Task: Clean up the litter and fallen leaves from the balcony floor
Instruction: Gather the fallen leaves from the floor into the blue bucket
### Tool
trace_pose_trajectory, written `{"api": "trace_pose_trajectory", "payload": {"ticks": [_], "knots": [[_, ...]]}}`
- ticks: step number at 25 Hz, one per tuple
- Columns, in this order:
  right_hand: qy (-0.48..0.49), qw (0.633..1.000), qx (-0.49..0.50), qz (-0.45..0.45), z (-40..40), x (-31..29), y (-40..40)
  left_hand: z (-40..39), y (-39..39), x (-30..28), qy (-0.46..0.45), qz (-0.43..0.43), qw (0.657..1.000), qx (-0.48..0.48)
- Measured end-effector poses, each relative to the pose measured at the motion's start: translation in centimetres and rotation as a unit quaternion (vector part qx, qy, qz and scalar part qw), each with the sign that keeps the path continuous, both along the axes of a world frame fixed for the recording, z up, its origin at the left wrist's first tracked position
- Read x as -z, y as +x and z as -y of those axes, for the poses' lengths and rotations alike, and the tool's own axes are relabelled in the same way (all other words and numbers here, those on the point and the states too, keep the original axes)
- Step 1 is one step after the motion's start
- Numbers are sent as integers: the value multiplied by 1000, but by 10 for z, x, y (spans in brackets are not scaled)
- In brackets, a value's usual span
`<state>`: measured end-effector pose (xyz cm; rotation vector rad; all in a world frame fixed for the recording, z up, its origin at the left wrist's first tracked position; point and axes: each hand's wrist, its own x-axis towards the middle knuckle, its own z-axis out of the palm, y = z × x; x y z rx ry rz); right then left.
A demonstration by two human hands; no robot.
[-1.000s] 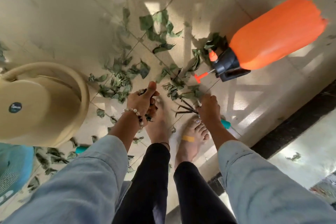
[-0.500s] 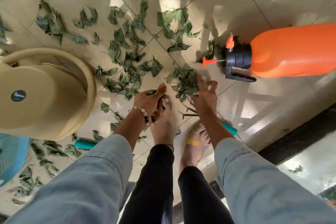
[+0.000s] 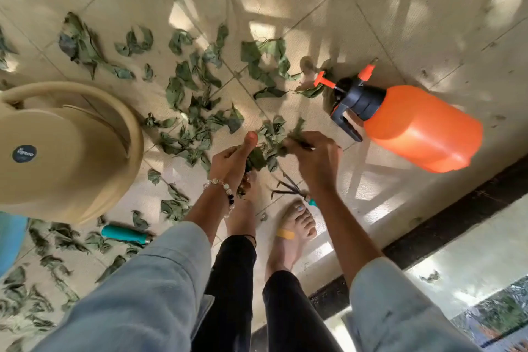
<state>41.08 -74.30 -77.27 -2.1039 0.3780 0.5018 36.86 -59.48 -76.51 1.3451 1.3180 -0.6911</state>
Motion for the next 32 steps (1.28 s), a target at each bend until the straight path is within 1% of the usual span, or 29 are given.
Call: {"api": "trace_pose_trajectory", "payload": {"ticks": [2, 3, 5, 6, 8, 9, 10, 11, 12, 13, 14, 15, 16, 17, 18, 19, 20, 21, 22, 23, 24, 25, 27, 28, 30, 31, 32], "knots": [[4, 993, -103, 49, -18, -18, -8, 15, 16, -11, -40, 12, 999, -22], [-11, 985, -165, 58, -25, -25, -12, 23, 21, -10, -77, 29, 995, -53], [-50, 960, -264, 83, -32, -35, -16, 32, 33, -13, -118, 52, 989, -72], [-50, 942, -320, 83, -30, -38, -13, 32, 36, -15, -124, 53, 988, -75], [-62, 896, -440, 22, -19, -57, -4, 33, 41, -17, -112, 28, 987, -110], [-93, 866, -491, 0, -12, -64, 1, 36, 44, -18, -103, 1, 984, -147], [-133, 836, -532, -3, -5, -70, 8, 39, 48, -21, -90, -17, 978, -185], [-162, 815, -556, -8, 1, -73, 15, 44, 53, -27, -73, -30, 973, -216], [-164, 815, -556, -15, 10, -72, 23, 49, 57, -26, -48, -39, 972, -225], [-147, 836, -528, -36, 19, -70, 30, 55, 62, -28, -31, -52, 970, -234], [-96, 873, -473, -73, 28, -66, 36, 58, 66, -28, -27, -56, 969, -237], [-14, 911, -398, -112, 37, -61, 45, 60, 70, -27, -26, -54, 969, -239], [73, 943, -295, -138, 46, -57, 55, 60, 73, -24, -16, -54, 970, -237], [112, 970, -172, -131, 54, -50, 67, 59, 74, -19, -8, -56, 972, -230], [71, 991, -86, -78, 63, -42, 81, 57, 75, -18, 4, -65, 976, -209], [-25, 998, -53, 4, 70, -29, 97, 53, 76, -16, 23, -76, 979, -186], [-122, 989, -62, 65, 76, -16, 114, 50, 77, -15, 42, -76, 983, -163], [-198, 971, -114, 74, 80, -4, 130, 47, 77, -15, 55, -74, 987, -131], [-254, 946, -201, 27, 82, 7, 137, 44, 78, -16, 66, -75, 991, -86], [-295, 913, -282, -20, 85, 17, 139, 41, 77, -16, 74, -79, 993, -52], [-321, 884, -336, -49, 91, 25, 135, 38, 74, -15, 79, -85, 993, -30], [-348, 864, -362, -39, 97, 25, 128, 36, 71, -14, 85, -87, 992, -21], [-398, 828, -395, 21, 110, 24, 106, 35, 69, -19, 82, -92, 992, -8], [-406, 822, -398, 33, 113, 20, 95, 34, 70, -22, 77, -97, 992, 2], [-390, 842, -372, -24, 114, 11, 82, 33, 71, -23, 75, -95, 992, 33], [-388, 860, -330, -48, 112, 5, 80, 33, 73, -24, 73, -95, 992, 45], [-391, 877, -274, -52, 109, 4, 81, 33, 74, -24, 74, -96, 991, 56]]}}
